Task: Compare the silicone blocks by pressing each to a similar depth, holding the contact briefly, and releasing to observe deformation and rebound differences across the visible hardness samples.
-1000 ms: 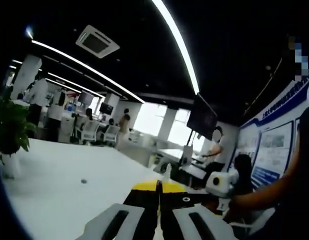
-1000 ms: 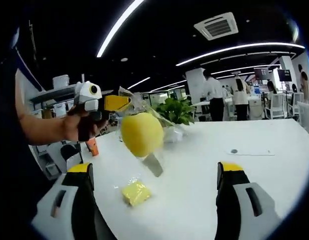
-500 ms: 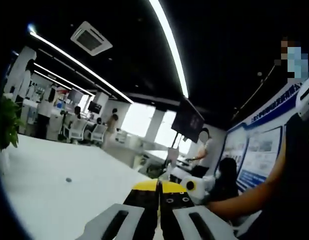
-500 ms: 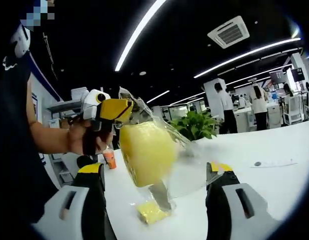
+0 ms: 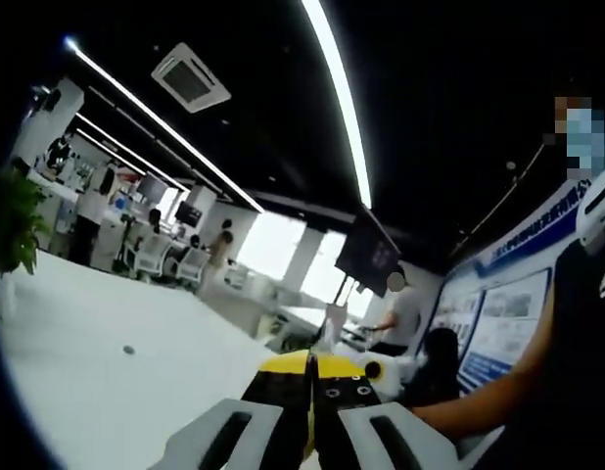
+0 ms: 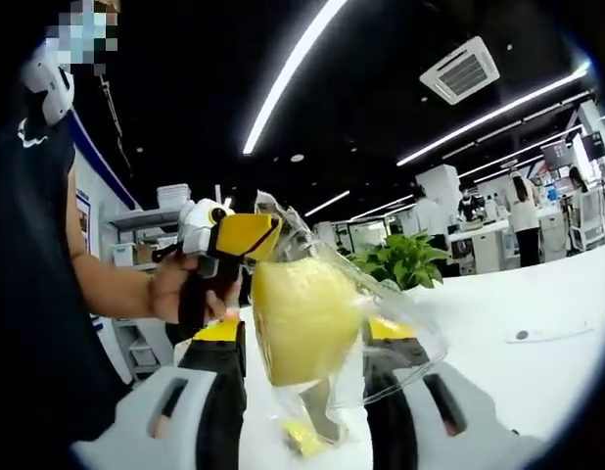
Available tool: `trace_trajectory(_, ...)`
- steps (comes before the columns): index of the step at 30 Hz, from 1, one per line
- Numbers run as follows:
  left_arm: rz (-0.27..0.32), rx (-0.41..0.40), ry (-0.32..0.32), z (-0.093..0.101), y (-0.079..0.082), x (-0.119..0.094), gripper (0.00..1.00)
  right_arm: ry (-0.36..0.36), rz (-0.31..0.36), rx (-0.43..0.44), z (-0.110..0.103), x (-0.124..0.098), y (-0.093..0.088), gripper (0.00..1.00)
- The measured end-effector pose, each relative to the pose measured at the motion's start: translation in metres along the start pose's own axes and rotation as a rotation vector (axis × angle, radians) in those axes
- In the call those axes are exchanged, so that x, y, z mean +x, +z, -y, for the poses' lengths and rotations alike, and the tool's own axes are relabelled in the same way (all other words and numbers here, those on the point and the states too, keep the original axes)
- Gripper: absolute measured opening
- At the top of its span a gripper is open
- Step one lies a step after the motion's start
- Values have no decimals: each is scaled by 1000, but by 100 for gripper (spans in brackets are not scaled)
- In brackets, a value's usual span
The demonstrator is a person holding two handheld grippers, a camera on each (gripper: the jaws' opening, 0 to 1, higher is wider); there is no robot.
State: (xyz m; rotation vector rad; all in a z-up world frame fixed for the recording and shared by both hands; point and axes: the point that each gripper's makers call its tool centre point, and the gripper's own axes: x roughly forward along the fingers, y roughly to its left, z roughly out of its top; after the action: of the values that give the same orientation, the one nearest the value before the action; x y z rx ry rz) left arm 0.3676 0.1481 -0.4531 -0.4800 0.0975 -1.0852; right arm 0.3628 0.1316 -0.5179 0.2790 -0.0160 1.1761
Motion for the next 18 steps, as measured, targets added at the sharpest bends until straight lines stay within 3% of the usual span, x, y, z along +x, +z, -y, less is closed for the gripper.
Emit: trace_trajectory(18,-7,5,9,-2,-6,-7,0,34,-67,-7,-11,2,-9,22)
